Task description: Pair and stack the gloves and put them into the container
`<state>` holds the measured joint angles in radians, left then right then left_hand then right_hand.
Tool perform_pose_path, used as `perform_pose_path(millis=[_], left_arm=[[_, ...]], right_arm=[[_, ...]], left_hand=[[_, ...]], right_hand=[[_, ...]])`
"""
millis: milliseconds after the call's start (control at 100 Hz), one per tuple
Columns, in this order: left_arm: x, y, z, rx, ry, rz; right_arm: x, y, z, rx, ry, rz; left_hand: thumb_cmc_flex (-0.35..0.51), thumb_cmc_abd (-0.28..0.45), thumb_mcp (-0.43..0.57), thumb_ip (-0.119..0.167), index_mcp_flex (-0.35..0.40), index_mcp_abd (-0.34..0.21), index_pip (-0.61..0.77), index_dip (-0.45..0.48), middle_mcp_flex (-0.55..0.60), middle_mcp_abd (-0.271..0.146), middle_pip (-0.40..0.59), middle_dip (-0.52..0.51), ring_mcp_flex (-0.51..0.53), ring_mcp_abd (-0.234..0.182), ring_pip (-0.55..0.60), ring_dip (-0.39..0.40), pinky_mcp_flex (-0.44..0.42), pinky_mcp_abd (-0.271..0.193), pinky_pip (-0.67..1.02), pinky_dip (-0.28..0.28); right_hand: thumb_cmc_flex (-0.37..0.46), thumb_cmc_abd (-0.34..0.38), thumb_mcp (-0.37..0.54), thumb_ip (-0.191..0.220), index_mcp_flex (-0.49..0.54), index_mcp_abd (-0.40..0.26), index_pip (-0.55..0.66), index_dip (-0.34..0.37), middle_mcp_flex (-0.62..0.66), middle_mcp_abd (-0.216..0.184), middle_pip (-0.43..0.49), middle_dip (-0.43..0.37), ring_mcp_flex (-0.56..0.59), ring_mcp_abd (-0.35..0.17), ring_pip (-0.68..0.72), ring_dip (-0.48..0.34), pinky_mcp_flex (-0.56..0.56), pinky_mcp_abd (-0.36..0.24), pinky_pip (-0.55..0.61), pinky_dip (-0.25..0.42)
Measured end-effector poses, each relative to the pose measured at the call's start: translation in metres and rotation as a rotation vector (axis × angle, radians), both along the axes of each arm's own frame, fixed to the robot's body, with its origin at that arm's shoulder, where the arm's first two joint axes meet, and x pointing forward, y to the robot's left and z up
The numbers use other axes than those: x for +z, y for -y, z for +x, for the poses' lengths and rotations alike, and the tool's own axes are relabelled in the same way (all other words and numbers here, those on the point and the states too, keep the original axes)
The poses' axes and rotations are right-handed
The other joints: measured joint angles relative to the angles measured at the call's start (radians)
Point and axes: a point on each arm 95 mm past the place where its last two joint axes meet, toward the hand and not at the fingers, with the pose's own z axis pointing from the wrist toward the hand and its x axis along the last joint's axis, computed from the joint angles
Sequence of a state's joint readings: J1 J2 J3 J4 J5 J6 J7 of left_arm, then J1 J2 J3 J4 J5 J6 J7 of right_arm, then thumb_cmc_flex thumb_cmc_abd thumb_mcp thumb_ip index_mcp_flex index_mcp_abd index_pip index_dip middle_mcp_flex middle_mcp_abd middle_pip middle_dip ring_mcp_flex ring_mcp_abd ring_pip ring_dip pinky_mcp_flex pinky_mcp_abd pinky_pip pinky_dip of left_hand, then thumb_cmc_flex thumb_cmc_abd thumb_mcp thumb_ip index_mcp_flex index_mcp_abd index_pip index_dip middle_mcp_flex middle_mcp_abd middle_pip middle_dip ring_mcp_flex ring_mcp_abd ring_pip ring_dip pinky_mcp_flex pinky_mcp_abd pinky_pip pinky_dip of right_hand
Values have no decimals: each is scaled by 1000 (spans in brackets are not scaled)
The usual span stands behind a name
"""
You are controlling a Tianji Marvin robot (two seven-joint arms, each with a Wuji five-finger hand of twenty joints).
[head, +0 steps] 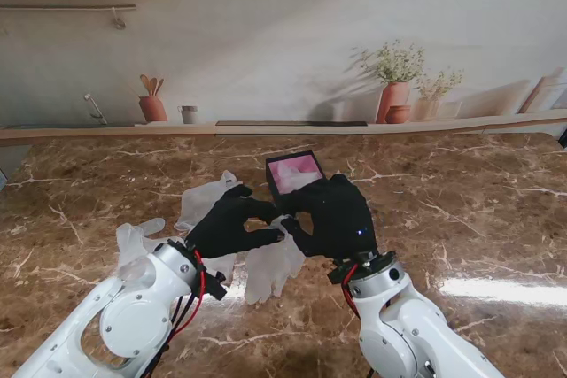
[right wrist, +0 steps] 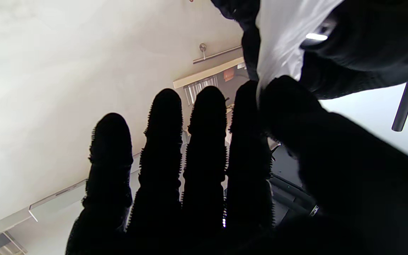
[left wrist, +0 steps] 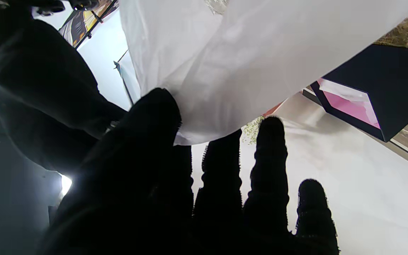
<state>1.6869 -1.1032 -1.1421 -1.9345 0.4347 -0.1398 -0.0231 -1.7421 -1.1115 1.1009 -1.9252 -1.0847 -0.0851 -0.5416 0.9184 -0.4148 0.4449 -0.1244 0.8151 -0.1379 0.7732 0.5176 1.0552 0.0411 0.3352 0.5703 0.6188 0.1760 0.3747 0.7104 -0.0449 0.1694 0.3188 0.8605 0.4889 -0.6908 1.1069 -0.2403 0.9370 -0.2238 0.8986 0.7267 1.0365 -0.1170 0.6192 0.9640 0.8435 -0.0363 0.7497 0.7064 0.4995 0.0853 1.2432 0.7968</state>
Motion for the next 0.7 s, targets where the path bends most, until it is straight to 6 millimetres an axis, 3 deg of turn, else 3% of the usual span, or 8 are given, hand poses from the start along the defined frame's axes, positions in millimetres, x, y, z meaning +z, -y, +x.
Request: perform_pose_path(millis=[70,120,190,250,330,420,630,700], left_arm=[[-1,1,0,3,1,-4],[-1,2,0,8,4,-10],[-1,3,0,28,12,-36],[-1,3,1,43,8,-65],[-2,3,2,49,-8,-83],[-2,3,2,51,-11,-84],[-1,4,2,54,-15,-104],[-1,4,2,52,-15,-104]], right_arm=[[-2,-1,0,3,-16,18],[-4,-1,0,1,-28,35],[-8,2,-1,-7,-59,68],[-12,8,-4,-24,-92,80],[-19,16,-12,-45,-119,82],[-27,20,-21,-55,-148,75],[-49,15,-26,-111,-207,42],[-59,12,-23,-125,-222,27]], left_hand=[[0,-2,38,-25,0,29,0,38,74,5,54,-18,83,12,79,51,20,2,104,24],[-1,-2,53,-30,0,40,0,53,104,8,87,-53,110,13,108,67,23,3,197,24],[-2,-3,83,-41,0,59,0,64,128,16,120,-56,136,13,133,76,21,3,296,8],[-14,-3,102,-42,0,70,1,73,139,17,124,-56,145,13,145,77,11,3,352,-33],[-13,-3,110,-42,0,72,1,74,139,17,124,-56,145,13,145,77,10,3,382,-47],[-13,-3,110,-42,0,72,1,74,149,18,125,-56,147,13,145,77,2,3,395,-50],[-13,-3,110,-42,0,72,1,74,149,18,125,-56,147,13,145,77,0,3,407,-64],[-13,-3,110,-42,0,72,1,74,149,18,125,-56,147,13,145,77,0,3,407,-68]], right_hand=[[-13,-2,1,0,1,-1,0,-53,10,0,-30,-12,0,0,-20,-1,1,2,-1,0],[-44,0,-11,0,-17,-9,0,-152,2,0,-62,-109,0,0,-52,-23,1,4,-6,-16],[-172,46,-94,57,-63,59,-292,-116,-84,8,-136,-258,-3,2,-118,-54,-11,8,-50,-32],[-230,94,-205,86,-151,111,-469,-107,-154,25,-190,-317,-28,13,-178,-77,-29,15,-83,-34],[-283,169,-379,118,-291,174,-600,-132,-259,28,-246,-377,-77,24,-233,-100,-61,16,-127,-34],[-401,164,-357,138,-430,240,-677,-161,-383,38,-292,-424,-134,29,-306,-115,-86,16,-165,-34],[-402,98,-343,138,-500,276,-699,-165,-452,49,-300,-438,-160,41,-341,-139,-99,19,-182,-34],[-312,70,-346,138,-475,271,-650,-151,-418,49,-264,-438,-157,41,-339,-139,-87,20,-185,-31]])
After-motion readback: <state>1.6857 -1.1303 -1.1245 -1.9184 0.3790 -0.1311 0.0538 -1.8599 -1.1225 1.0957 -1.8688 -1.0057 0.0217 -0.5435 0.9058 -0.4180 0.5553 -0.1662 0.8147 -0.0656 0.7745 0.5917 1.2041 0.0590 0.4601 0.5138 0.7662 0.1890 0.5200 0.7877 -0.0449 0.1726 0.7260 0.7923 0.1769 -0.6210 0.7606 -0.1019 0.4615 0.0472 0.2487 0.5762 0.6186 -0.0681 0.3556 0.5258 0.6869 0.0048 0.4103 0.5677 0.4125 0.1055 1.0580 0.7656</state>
